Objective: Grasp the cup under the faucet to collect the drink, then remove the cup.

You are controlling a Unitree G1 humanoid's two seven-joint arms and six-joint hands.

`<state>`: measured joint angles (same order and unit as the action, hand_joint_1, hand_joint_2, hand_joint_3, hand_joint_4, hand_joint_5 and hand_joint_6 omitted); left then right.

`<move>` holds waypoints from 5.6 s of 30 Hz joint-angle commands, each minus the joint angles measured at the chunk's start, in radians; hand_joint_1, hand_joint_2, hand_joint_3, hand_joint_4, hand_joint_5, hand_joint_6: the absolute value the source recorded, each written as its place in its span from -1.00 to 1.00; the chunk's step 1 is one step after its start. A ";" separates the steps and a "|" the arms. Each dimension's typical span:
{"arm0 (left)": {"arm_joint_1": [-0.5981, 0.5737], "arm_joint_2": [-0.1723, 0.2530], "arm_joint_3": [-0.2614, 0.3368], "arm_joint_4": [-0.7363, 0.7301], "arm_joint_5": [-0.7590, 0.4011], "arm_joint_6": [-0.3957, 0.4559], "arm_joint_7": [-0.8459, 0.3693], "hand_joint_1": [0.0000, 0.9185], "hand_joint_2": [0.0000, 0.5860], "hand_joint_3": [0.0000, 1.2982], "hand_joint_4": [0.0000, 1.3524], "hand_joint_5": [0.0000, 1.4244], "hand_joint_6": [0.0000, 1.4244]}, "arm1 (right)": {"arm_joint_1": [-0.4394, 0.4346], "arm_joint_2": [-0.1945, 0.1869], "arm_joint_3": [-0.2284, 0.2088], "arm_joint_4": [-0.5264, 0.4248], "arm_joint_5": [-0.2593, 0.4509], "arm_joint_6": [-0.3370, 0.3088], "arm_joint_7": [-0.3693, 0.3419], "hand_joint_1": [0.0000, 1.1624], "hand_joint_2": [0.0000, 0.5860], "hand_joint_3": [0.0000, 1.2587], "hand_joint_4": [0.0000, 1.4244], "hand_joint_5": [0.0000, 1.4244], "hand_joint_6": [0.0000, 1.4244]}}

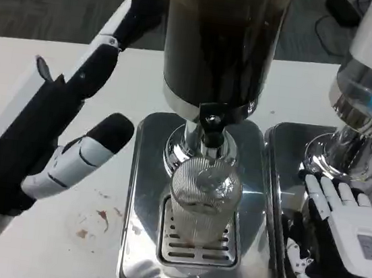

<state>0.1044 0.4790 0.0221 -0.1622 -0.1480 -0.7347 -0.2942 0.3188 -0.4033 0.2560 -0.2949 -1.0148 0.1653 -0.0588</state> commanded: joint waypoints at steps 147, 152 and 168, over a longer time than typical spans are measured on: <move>-0.038 0.209 0.066 -0.113 -0.122 0.406 -0.474 -1.00 -0.17 -0.63 -0.94 -0.71 -0.89 | -0.146 0.204 -0.036 0.246 0.722 -0.353 0.163 0.23 -0.53 -1.00 -1.00 -1.00 -0.98; -0.031 0.205 0.086 -0.120 -0.121 0.412 -0.480 -1.00 -0.18 -0.64 -0.94 -0.71 -0.89 | -0.141 0.214 -0.029 0.258 0.717 -0.368 0.151 0.26 -0.55 -1.00 -1.00 -1.00 -0.93; 0.134 -0.006 0.353 -0.070 0.030 0.194 -0.172 -1.00 -0.23 -0.79 -1.00 -0.95 -1.00 | -0.142 0.215 -0.029 0.264 0.715 -0.385 0.137 0.26 -0.55 -1.00 -1.00 -1.00 -0.86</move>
<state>0.1895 0.5036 0.3270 -0.2649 -0.1545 -0.5043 -0.5185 0.1794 -0.1870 0.2281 -0.0408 -0.3047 -0.2019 0.0819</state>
